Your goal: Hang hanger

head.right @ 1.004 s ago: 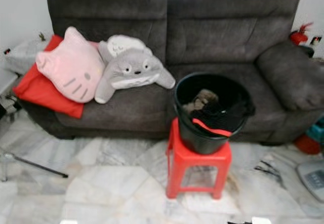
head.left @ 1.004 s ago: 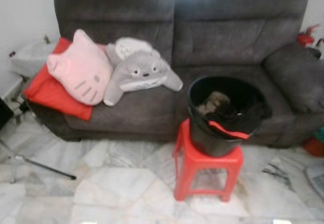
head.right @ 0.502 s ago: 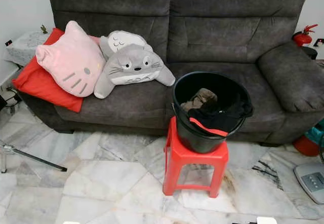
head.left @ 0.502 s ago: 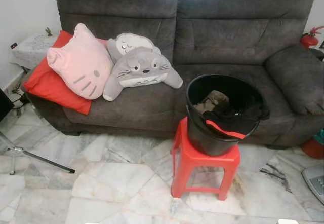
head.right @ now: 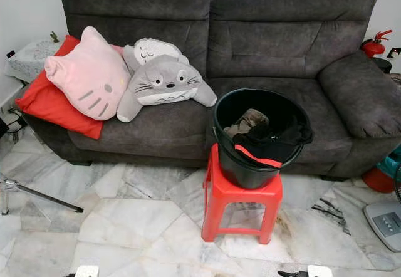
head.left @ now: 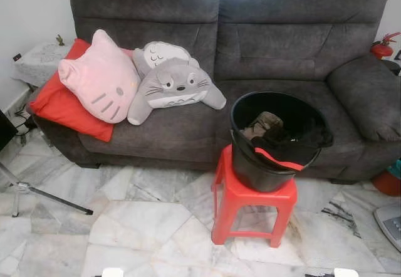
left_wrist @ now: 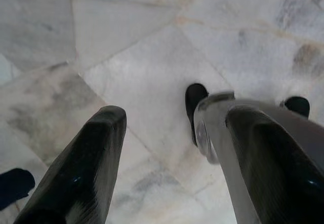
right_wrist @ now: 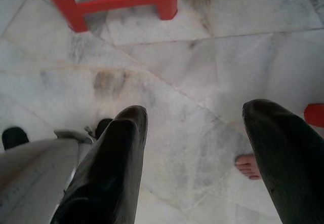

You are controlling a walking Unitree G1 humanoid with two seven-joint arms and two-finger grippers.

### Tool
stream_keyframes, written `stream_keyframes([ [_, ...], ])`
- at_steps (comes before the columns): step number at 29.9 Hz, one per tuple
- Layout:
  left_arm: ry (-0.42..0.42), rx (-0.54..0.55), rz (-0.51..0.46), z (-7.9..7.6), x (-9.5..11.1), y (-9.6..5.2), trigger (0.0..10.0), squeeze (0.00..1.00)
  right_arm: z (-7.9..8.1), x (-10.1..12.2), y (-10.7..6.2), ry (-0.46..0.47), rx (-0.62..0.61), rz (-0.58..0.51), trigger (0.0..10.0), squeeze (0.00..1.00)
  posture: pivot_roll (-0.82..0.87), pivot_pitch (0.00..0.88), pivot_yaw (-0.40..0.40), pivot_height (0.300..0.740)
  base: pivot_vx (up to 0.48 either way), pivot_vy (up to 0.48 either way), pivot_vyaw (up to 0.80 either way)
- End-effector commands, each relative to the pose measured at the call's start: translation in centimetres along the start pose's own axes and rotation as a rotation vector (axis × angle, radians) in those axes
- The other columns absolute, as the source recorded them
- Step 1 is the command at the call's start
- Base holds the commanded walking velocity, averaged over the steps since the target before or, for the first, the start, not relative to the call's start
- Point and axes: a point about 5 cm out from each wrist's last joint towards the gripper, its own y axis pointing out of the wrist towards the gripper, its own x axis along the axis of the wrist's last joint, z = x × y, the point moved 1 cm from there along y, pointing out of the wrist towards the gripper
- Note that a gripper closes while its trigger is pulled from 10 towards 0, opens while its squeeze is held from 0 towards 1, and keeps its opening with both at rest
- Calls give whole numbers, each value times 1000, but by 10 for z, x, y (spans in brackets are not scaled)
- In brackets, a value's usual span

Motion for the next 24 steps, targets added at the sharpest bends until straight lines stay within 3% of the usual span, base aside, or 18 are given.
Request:
stream_keyframes([
  [1, -22, 22, -2, 10, -2, -1, 10000, 0, 2, 3, 1, 40, 2, -30, 10000, 0, -60, 0, -5, 740, 0, 0, 0],
  [6, -23, 39, 5, 18, -5, -3, 10000, 0, 4, 3, 1, 49, 5, -40, 10000, 0, -77, 0, 5, 740, 0, 0, 0],
  [13, -17, 27, 9, 17, -8, -3, 10000, 0, 6, 0, 0, 68, 7, -38, 10000, 0, -66, 0, 10, 740, 0, 0, 0],
  [24, -11, 9, 1, 9, -4, -2, 10000, 0, 8, 2, 1, 80, 8, -47, 10000, 0, -62, 0, 5, 740, 281, 0, 0],
])
